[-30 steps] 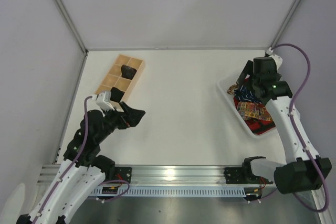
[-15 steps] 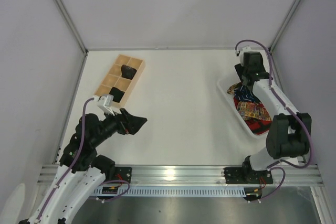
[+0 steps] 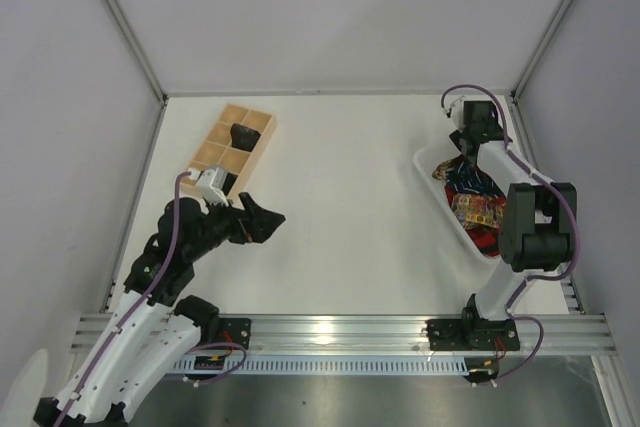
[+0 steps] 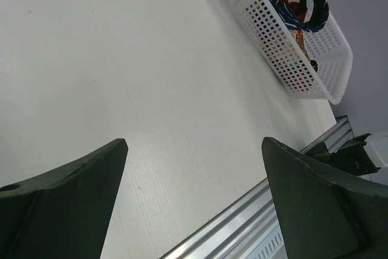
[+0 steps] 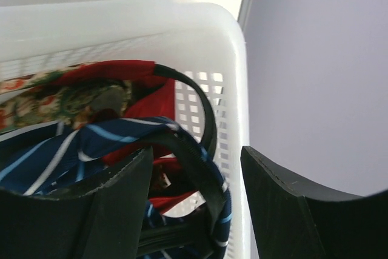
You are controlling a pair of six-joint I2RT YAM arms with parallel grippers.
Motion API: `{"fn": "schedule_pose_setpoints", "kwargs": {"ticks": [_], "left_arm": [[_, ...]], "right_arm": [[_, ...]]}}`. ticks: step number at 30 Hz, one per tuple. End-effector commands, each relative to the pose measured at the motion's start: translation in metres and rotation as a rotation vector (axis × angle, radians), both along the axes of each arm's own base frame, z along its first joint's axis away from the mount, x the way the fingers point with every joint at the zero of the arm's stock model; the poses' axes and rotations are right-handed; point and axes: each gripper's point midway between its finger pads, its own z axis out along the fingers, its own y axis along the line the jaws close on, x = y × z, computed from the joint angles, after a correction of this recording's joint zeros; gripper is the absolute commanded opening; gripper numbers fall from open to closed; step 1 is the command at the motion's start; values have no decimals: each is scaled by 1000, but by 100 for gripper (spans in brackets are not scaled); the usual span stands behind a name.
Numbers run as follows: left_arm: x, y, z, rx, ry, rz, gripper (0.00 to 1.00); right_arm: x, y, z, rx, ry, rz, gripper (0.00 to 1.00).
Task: Roll the ties
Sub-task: Grab a tie with the right arm, then move the tie to the center of the board
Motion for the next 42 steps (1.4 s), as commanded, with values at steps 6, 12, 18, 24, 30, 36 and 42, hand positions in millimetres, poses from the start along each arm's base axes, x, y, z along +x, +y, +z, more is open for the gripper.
{"fn": "schedule_pose_setpoints", "kwargs": {"ticks": [6, 12, 18, 24, 30, 36, 42], "left_arm": [[12, 8, 26, -11, -81, 13, 100], [10, 9, 30, -11, -79, 15, 100], [6, 8, 43, -23, -96, 9, 100], [-4, 7, 49, -28, -85, 1, 100], [-7, 24, 65, -24, -96, 93, 100], [-22, 61, 118, -28, -265, 245, 100], [-42, 84, 141, -20, -314, 321, 100]], "right_arm": [[11, -24, -14, -15, -30, -70, 61], [17, -27, 14, 61, -170, -218, 2], [5, -5, 121, 242, -450, -355, 0], [-35, 104, 260, 543, -707, -148, 0], [-114, 277, 341, 1171, -682, 296, 0], [-180, 375, 370, 1750, -425, 400, 0], [-178, 400, 276, 2015, -177, 144, 0]]}}
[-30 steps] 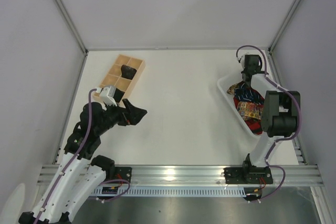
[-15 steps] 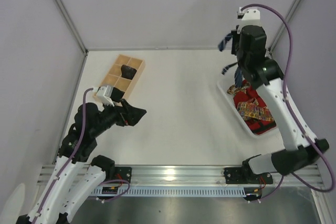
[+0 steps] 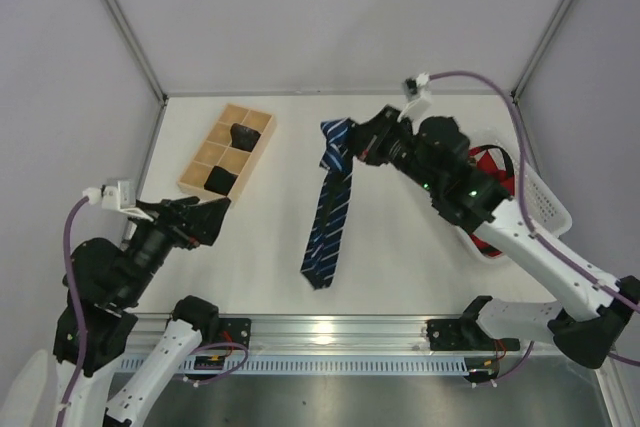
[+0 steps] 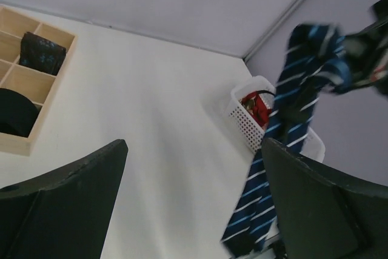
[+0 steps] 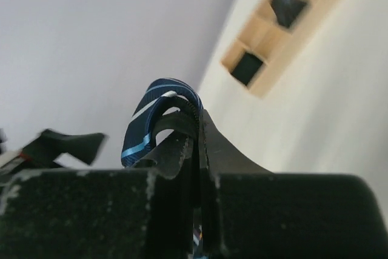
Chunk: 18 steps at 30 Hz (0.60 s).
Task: Roll the ties
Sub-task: Move the tie to the center of the board
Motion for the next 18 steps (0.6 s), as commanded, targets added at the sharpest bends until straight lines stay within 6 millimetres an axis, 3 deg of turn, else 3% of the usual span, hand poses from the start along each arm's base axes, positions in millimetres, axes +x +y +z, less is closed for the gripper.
{"fn": "schedule_pose_setpoints", "kwargs": {"ticks": [1, 2, 4, 7, 9, 10, 13, 15, 16, 18], "left_arm": [[-6, 15, -6, 50, 41, 59, 100], [-7, 13, -7, 53, 52, 45, 100], [-10, 11, -7, 51, 61, 33, 100], [-9, -3, -16, 51, 106, -40, 99], [-7, -15, -26, 58, 148, -99, 92], [-2, -21, -32, 68, 183, -123, 89], [7, -42, -54, 84, 249, -217, 71], [10, -57, -69, 57, 285, -290, 60], [13, -63, -74, 41, 293, -312, 50], [20, -76, -91, -7, 327, -354, 44]], "right_arm": [[12, 6, -37, 277, 250, 30, 0], [18, 11, -82, 270, 332, 44, 0], [32, 6, -122, 283, 446, 25, 0], [45, 18, -183, 173, 505, 70, 0], [50, 22, -206, 142, 524, 119, 0], [54, 26, -232, 112, 574, 129, 0], [56, 22, -271, 76, 639, 152, 3], [61, 14, -284, 63, 640, 143, 5], [62, 10, -291, 53, 655, 140, 7], [69, -3, -298, 23, 644, 118, 8]]}}
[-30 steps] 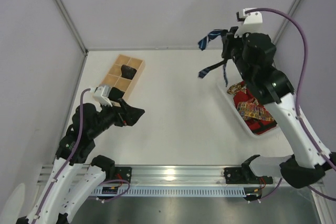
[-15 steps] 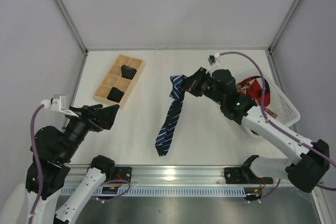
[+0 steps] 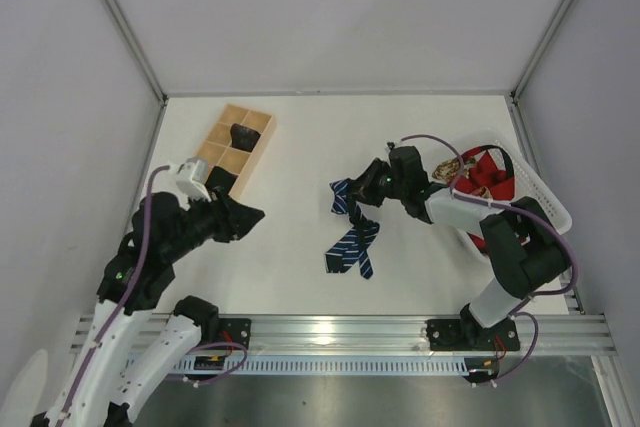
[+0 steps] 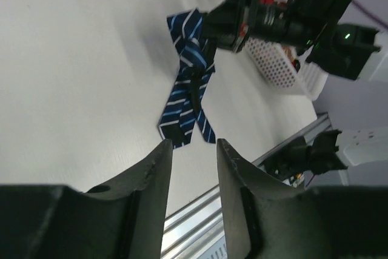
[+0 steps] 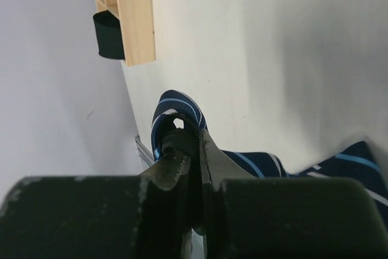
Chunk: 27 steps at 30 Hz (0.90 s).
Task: Roll the ties
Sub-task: Move the tie to the center of the board
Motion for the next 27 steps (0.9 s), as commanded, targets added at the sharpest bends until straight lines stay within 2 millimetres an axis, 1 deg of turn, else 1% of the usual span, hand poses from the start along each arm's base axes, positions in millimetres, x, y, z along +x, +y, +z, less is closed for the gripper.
{"fn": "schedule_pose_setpoints", "kwargs": {"ticks": [1, 2, 3, 5, 6, 7, 8, 9, 10, 11, 12, 13, 14, 15, 16, 17, 18, 19, 20, 21, 22, 23, 24, 25, 26, 27], "left_arm": [[-1, -33, -11, -113, 35, -153, 40], [2, -38, -20, -120, 69, -161, 38], [5, -43, -28, -132, 84, -173, 38], [4, -55, -37, -141, 105, -224, 36], [9, -63, -48, -141, 137, -239, 34], [5, -74, -54, -139, 158, -280, 33], [5, -81, -60, -136, 176, -300, 33], [5, -96, -73, -129, 213, -337, 31], [5, -104, -78, -127, 229, -353, 30], [4, -112, -83, -129, 247, -375, 29], [5, -128, -96, -127, 279, -406, 28], [6, -132, -101, -120, 304, -420, 22], [10, -139, -102, -109, 311, -439, 20], [9, -145, -107, -86, 327, -453, 18], [13, -150, -126, -44, 374, -452, 14], [16, -154, -131, -26, 379, -455, 13], [16, -161, -149, 0, 435, -461, 7], [18, -163, -156, 6, 467, -456, 4], [17, -168, -160, -8, 505, -465, 2], [15, -174, -169, -4, 535, -479, 0], [12, -178, -183, 8, 582, -490, 0], [13, -184, -186, 1, 584, -498, 1], [10, -189, -189, 3, 590, -514, 0], [9, -193, -192, 4, 589, -523, 1], [10, -202, -199, 5, 588, -537, 0], [9, -206, -202, 1, 597, -550, 0]], "right_arm": [[17, -11, 14, 10, -102, 27, 9], [17, -18, 8, -18, -80, 25, 9], [24, -31, 6, -41, -98, 15, 10], [27, -44, 2, -61, -90, 8, 14], [29, -51, -1, -72, -93, 5, 14], [35, -63, -2, -77, -92, -15, 16], [36, -70, -6, -95, -79, -18, 18], [41, -79, -11, -136, -95, -16, 21], [42, -83, -14, -171, -73, -6, 30], [45, -88, -16, -202, -68, -4, 34], [44, -94, -24, -241, -41, -2, 38], [44, -106, -31, -288, -17, -17, 46], [49, -110, -25, -298, -31, -25, 51], [50, -113, -20, -306, -48, -26, 56], [51, -118, -18, -333, -60, -19, 63], [56, -119, -8, -348, -90, -17, 64], [59, -124, 1, -382, -117, -31, 64], [57, -128, 3, -420, -135, -9, 64], [61, -129, 13, -431, -162, -8, 64], [61, -130, 18, -447, -180, -5, 64], [60, -133, 19, -470, -191, 14, 64], [60, -132, 20, -479, -204, 31, 64], [61, -130, 23, -484, -221, 46, 64], [59, -129, 20, -495, -216, 64, 64], [58, -128, 18, -520, -220, 91, 63], [64, -129, 23, -555, -230, 83, 63]]}}
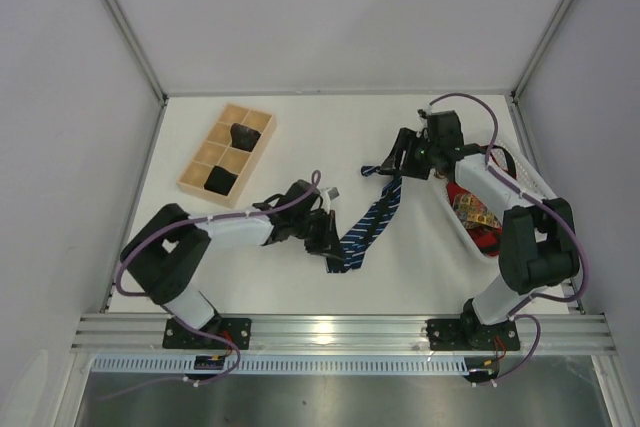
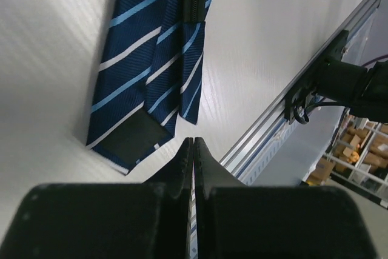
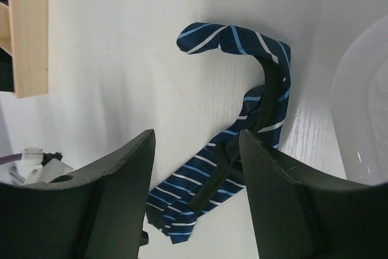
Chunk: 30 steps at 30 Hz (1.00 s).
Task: Roll the ties
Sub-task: Move the tie to the center of the board, then flatten the tie
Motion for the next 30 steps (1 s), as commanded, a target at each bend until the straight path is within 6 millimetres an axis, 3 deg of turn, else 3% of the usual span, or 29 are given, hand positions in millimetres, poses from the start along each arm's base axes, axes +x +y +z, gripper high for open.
{"fn": "schedule_pose_setpoints", "kwargs": {"ticks": [1, 4, 6, 8, 11, 12, 13, 17, 20, 23, 28, 30], "left_arm": [[7, -36, 17, -117, -35, -60, 0], [2, -42, 0, -100, 25, -70, 0], [-2, -38, -16, -65, 61, -67, 0], [-6, -28, -31, -5, 84, -58, 0], [-18, -9, -51, 67, 144, -49, 1], [-21, -4, -54, 76, 162, -38, 0], [-23, -3, -54, 68, 171, -29, 1], [-43, 16, -64, 96, 216, -25, 0], [-46, 21, -63, 103, 209, -29, 1], [-47, 24, -61, 113, 197, -31, 0], [-50, 32, -61, 121, 196, -15, 0], [-51, 35, -62, 118, 197, -5, 1]], "right_arm": [[2, -6, 9, -143, -31, 68, 63], [6, 1, 8, -182, -54, 111, 56], [9, 9, 1, -186, -49, 143, 43], [17, 18, -4, -200, -47, 165, 42], [25, 36, -7, -319, -92, 252, 56], [31, 34, -18, -407, -93, 259, 61], [26, 47, -25, -492, -131, 363, 63], [37, 56, -42, -683, -188, 456, 67], [40, 65, -51, -752, -234, 530, 68], [41, 62, -64, -818, -218, 538, 68], [40, 52, -57, -917, -252, 504, 68], [40, 50, -40, -937, -295, 486, 69]]}}
